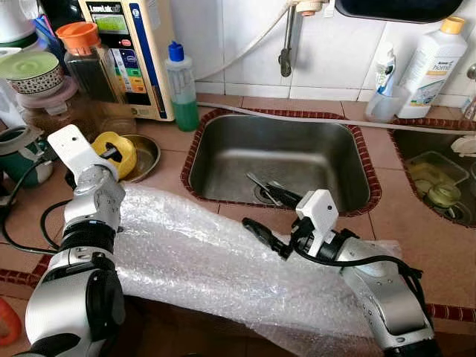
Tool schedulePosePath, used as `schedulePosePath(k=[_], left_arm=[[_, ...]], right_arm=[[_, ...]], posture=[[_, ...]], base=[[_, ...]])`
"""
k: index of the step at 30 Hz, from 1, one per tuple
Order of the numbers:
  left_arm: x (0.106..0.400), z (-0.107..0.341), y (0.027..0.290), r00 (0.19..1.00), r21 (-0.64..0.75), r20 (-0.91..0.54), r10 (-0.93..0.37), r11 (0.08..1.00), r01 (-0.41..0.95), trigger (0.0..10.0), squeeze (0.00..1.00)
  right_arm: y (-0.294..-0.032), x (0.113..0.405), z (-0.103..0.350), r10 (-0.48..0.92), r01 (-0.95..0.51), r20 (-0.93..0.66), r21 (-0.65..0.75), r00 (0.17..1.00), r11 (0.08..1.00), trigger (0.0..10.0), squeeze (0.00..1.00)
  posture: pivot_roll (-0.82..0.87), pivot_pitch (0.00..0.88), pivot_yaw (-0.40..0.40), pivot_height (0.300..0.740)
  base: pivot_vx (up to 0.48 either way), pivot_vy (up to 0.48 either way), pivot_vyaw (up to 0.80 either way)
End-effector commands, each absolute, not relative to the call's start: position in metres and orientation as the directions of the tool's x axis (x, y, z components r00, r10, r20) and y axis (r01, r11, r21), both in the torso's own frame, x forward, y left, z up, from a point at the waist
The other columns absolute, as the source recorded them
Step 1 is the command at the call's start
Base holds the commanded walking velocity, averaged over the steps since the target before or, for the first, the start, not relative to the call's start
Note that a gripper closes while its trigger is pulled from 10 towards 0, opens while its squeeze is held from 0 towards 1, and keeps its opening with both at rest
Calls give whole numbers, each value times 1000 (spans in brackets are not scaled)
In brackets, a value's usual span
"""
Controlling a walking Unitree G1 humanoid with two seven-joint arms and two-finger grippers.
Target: Kitchen organization
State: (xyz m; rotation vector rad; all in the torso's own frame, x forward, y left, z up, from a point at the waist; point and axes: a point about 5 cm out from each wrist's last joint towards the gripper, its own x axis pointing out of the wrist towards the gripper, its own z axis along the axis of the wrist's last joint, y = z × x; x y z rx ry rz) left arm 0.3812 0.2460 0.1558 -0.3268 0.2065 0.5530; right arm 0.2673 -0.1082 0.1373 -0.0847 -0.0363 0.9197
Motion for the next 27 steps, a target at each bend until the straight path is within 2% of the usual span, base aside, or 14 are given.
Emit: schedulePosePath(k=[1,6,7,8,10,11,13,16,20,22,23,24,25,27], left_arm=[[385,165,248,836,-262,-263,482,798,-543,10000,0],[385,165,249,832,-252,-265,488,797,-548,10000,0],[385,165,249,832,-253,-264,488,797,-548,9529,0],[385,165,250,832,-254,-264,488,797,-548,8353,0],[386,165,250,832,-255,-264,488,797,-548,8118,0],[385,165,250,831,-254,-264,489,796,-549,5843,0],[385,164,250,831,-254,-264,490,796,-550,6235,0],[385,163,250,830,-253,-266,490,796,-550,7490,0],[384,161,249,831,-261,-269,486,794,-549,7529,0],[384,161,250,833,-268,-263,486,793,-547,5333,0],[384,162,250,835,-271,-261,485,793,-545,2824,0],[384,162,250,835,-271,-261,485,793,-545,2824,0],[384,162,250,837,-276,-257,484,793,-543,0,0],[385,162,249,843,-283,-252,476,796,-534,0,0]], right_arm=[[-100,263,148,823,-819,34,-78,568,569,10000,0],[-97,263,158,825,-822,80,-68,560,565,10000,0],[-97,264,161,818,-816,94,-68,567,574,10000,0],[-97,266,166,807,-804,110,-74,581,589,10000,0],[-98,267,168,798,-795,116,-82,591,601,10000,0],[-99,273,171,769,-758,119,-129,628,639,10000,0],[-101,278,170,750,-731,85,-177,656,659,10000,0],[-103,277,160,764,-750,12,-181,645,636,10000,0],[-111,272,150,775,-770,-43,-167,630,616,10000,0],[-116,276,155,742,-728,-4,-197,671,657,10000,0],[-116,278,162,728,-711,35,-186,685,678,10000,0],[-116,278,162,728,-711,35,-186,685,678,10000,0],[-116,281,168,707,-686,76,-187,704,703,10000,0],[-118,289,183,645,-625,165,-162,746,764,10000,0]], posture=[[63,15,95,740],[64,15,96,740],[65,15,95,740],[66,16,95,740],[66,16,95,740],[66,16,95,740],[68,15,93,740],[69,13,89,740],[66,13,88,740],[66,13,88,740],[66,13,88,740],[66,13,88,740],[66,13,88,740],[61,11,89,740]], base=[[0,0,0],[0,0,0],[0,0,0],[0,0,0],[0,0,0],[0,0,0],[0,0,0],[0,0,0],[0,0,0],[0,0,0],[0,0,0],[0,0,0],[0,0,0],[0,0,0]])
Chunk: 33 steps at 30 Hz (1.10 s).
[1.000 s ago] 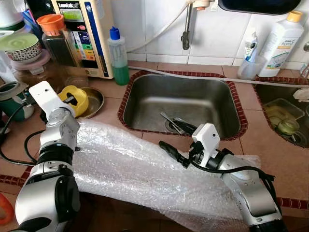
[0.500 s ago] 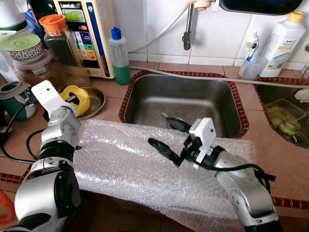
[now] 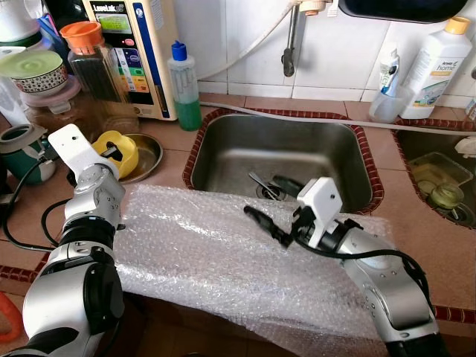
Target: Kitchen organization
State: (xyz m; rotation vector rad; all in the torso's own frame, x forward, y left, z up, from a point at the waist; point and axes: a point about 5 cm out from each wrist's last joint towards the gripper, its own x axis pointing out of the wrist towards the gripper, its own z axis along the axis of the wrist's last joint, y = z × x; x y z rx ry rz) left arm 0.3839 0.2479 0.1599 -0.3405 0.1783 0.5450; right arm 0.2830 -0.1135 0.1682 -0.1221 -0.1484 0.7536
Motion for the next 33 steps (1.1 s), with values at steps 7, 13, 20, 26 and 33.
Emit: schedulePosePath(k=[7,13,20,26,33], left_arm=[[385,161,247,844,-288,-255,472,796,-532,0,0],[384,159,247,843,-291,-256,472,794,-533,0,0],[383,158,248,836,-279,-258,484,791,-544,0,0],[383,158,247,835,-275,-262,483,792,-545,0,0],[383,153,243,836,-258,-299,460,804,-535,2353,0]], right_arm=[[-123,298,204,558,-564,270,-65,784,823,10000,0],[-125,300,205,550,-560,270,-46,790,827,10000,0],[-113,290,201,688,-691,202,-66,697,720,10000,0],[-104,282,199,759,-758,167,-83,630,647,10000,0],[-100,275,196,808,-804,124,-93,576,587,10000,0]], posture=[[63,7,88,740],[63,7,85,740],[63,6,83,740],[62,5,83,740],[60,5,83,740]], base=[[0,0,0],[0,0,0],[0,0,0],[0,0,0],[0,0,0]])
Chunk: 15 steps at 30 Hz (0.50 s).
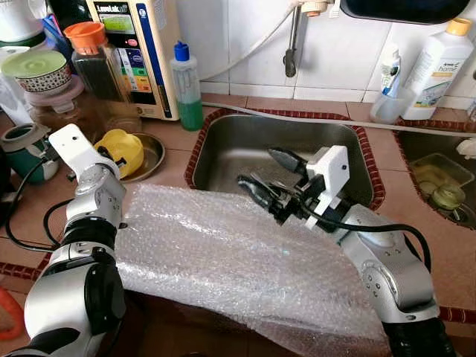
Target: Kitchen organization
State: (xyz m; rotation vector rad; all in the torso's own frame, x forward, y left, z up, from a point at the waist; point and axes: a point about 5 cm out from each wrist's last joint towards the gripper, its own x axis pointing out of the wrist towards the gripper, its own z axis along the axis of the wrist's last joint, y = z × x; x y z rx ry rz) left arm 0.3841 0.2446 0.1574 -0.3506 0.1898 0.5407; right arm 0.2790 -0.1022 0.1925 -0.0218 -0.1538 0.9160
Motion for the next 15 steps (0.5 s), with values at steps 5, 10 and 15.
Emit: schedulePosePath(k=[5,10,15], left_arm=[[383,146,238,832,-241,-355,426,818,-522,10000,0],[382,143,239,819,-244,-375,434,806,-539,0,0],[381,142,238,818,-252,-391,422,806,-536,0,0]], right_arm=[[-100,273,195,823,-818,106,-95,558,567,10000,0],[-100,273,195,827,-822,97,-101,553,561,10000,0],[-99,274,194,828,-822,93,-106,553,560,10000,0]], posture=[[57,3,84,740],[57,0,84,740],[57,0,86,740]], base=[[0,0,0],[0,0,0],[0,0,0]])
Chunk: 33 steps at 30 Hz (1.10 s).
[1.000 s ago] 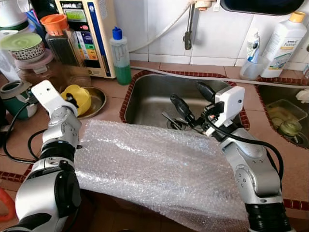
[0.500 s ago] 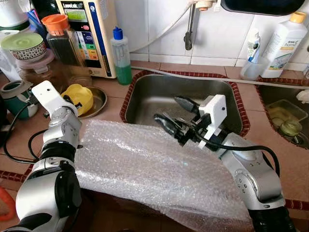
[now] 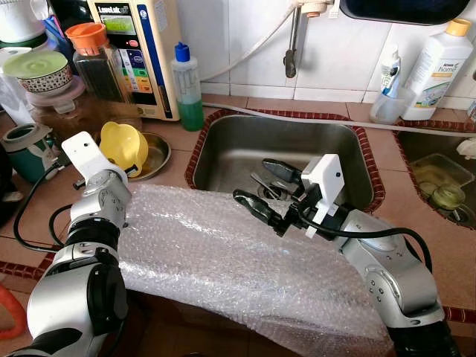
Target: Kitchen organization
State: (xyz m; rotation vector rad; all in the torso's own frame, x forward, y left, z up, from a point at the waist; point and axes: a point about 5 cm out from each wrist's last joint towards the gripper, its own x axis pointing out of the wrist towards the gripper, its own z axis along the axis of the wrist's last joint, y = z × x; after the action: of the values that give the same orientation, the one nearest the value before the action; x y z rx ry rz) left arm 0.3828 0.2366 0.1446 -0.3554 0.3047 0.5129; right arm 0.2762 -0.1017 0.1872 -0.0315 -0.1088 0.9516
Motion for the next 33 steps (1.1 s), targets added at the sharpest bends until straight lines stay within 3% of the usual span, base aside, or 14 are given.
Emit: schedulePosePath(k=[1,12,16,26,27,28,29,33], left_arm=[[381,142,238,818,-251,-392,421,806,-536,0,0],[384,155,244,828,-265,-309,469,793,-548,0,0],[387,172,241,868,-218,-157,470,841,-495,0,0],[388,178,236,887,-133,-67,458,877,-463,0,0],[388,177,236,889,-116,-71,453,881,-458,2627,0],[388,175,236,893,-110,-85,442,887,-449,8784,0],[388,173,235,897,-134,-101,429,888,-440,10000,1000],[390,172,231,913,-167,-121,390,899,-406,10000,1000]], right_arm=[[-99,274,194,828,-822,92,-106,553,560,10000,0],[-98,276,193,812,-803,95,-119,576,584,10000,0],[-99,278,194,802,-793,102,-121,589,597,10000,0],[-101,283,194,776,-766,112,-128,620,630,10000,0],[-101,283,194,774,-764,112,-128,623,633,10000,0],[-102,284,194,772,-762,112,-129,625,635,10000,0],[-101,284,194,771,-760,113,-130,627,637,10000,0],[-101,284,194,771,-759,114,-132,627,637,10000,0]], posture=[[57,0,86,740],[60,0,91,740],[59,0,91,740],[60,0,92,740],[60,0,92,740],[60,0,92,740],[60,0,92,740],[60,0,93,740]], base=[[0,0,0],[0,0,0],[0,0,0],[0,0,0],[0,0,0],[0,0,0],[0,0,0],[0,0,0]])
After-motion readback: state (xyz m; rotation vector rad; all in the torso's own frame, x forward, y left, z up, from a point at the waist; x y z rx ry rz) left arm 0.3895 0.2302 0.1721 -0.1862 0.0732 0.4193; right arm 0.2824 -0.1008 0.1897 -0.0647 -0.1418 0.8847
